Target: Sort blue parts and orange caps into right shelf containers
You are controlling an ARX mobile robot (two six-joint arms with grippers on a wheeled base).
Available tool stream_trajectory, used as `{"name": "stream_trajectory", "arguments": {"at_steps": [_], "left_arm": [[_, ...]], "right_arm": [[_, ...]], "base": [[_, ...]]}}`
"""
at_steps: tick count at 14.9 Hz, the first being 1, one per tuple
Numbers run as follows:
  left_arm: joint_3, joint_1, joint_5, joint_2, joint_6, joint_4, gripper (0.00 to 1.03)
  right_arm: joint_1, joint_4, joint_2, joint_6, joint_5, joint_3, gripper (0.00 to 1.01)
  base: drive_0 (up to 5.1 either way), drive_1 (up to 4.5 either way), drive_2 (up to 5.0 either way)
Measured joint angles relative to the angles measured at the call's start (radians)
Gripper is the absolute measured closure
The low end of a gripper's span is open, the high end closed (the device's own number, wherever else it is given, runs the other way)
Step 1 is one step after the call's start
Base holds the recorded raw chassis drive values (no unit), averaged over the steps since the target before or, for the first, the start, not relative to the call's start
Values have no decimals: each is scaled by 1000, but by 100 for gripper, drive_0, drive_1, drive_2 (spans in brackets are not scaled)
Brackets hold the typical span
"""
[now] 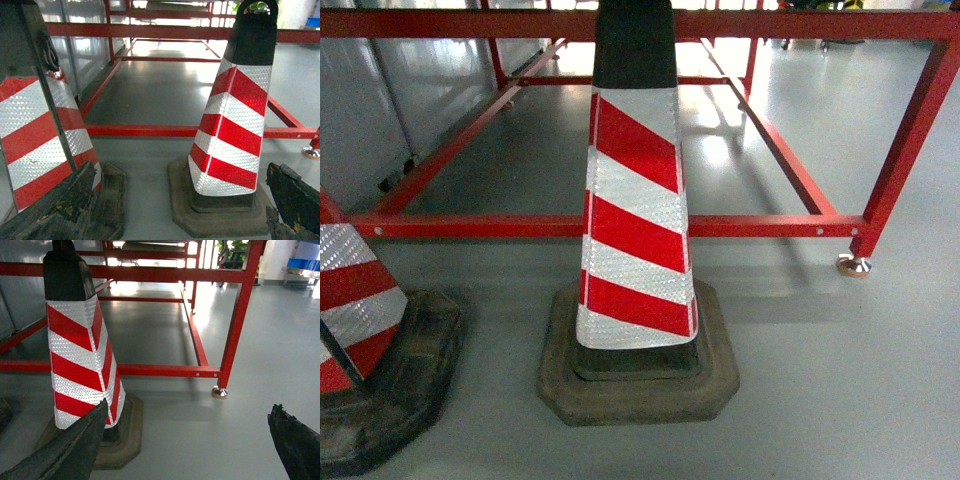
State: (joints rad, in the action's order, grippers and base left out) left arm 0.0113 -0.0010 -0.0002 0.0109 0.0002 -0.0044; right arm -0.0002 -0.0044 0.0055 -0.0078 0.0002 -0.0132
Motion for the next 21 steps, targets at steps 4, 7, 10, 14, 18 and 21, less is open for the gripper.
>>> {"name": "stream_trajectory", "arguments": {"at_steps": [4, 7, 10, 14, 18, 21], "left_arm": [[0, 0, 0, 0, 0, 0, 5], [0, 0, 0, 0, 0, 0, 5], [0, 0, 0, 0, 0, 0, 5], [0, 0, 0, 0, 0, 0, 5], [0, 0, 0, 0, 0, -4, 5], [0, 0, -2, 0, 0, -1, 5]], "right_arm": [[0, 0, 0, 0, 0, 0, 3], [0, 0, 0, 0, 0, 0, 3], [0, 0, 0, 0, 0, 0, 3], [0, 0, 0, 0, 0, 0, 3], [0, -3, 0, 0, 0, 0, 3], [0, -2, 0, 0, 0, 0, 3]], "base": [[0, 0, 0], [0, 0, 0], [0, 0, 0], [0, 0, 0], [0, 0, 0], [0, 0, 0]]}}
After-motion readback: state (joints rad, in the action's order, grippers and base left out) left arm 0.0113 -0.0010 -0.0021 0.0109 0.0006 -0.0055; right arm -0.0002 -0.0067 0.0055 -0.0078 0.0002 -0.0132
